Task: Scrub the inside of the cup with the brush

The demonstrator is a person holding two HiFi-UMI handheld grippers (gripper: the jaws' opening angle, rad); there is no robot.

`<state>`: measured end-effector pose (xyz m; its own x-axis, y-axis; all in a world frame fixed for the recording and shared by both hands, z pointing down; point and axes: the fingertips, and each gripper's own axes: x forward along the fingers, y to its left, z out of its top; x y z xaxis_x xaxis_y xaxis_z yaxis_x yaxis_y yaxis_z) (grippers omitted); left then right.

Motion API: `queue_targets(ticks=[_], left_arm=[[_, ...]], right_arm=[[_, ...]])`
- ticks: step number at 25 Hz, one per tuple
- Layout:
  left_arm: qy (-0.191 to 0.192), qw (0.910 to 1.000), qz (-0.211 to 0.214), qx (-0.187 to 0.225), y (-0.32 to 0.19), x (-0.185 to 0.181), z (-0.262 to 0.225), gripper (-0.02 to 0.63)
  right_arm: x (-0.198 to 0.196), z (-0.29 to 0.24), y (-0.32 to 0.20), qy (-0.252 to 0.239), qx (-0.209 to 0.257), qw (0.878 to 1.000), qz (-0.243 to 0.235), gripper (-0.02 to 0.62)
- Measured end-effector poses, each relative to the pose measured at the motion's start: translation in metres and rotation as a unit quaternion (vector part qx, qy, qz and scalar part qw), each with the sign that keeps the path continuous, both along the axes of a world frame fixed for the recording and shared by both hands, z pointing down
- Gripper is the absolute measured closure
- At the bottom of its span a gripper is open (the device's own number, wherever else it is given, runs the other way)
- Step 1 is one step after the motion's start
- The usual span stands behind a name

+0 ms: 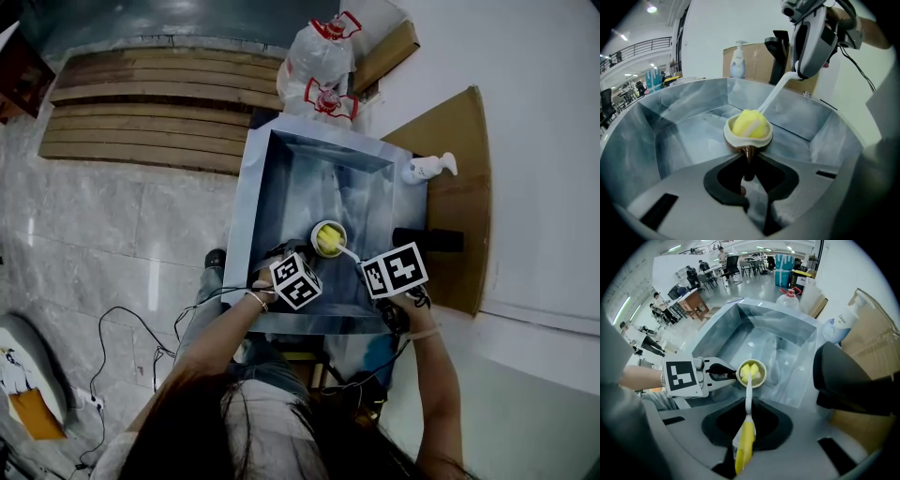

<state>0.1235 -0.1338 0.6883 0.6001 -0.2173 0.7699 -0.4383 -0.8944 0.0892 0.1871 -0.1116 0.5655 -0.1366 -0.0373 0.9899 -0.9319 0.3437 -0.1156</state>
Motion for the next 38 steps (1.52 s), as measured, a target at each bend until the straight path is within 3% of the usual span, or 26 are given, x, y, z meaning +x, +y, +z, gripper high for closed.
queue_targets(ticks=[6,24,30,38], left_arm=[[-0.007,1.0000,0.003,0.004,0.001,-0.001,0.000,0.537],[-0.015,0.9988,-0.021,-0.042,-0.002,-0.007,-0.007,0.533],[0.025,0.9968,-0.046,-0.060,-0.006,-0.005,-0.036,0.535],[0.049,0.9946,-0.080,-0.045,-0.008,-0.014,-0.065,0.541]], right_arm=[[0.002,-0.008,-0.003,-0.013,0.021,1.000,0.017,0.541],[0.011,-0.026,0.020,-0.060,0.090,0.991,0.077,0.541],[0.015,-0.031,0.031,-0.083,0.125,0.984,0.100,0.541],[0.018,-0.039,0.042,-0.093,0.178,0.973,0.109,0.541]])
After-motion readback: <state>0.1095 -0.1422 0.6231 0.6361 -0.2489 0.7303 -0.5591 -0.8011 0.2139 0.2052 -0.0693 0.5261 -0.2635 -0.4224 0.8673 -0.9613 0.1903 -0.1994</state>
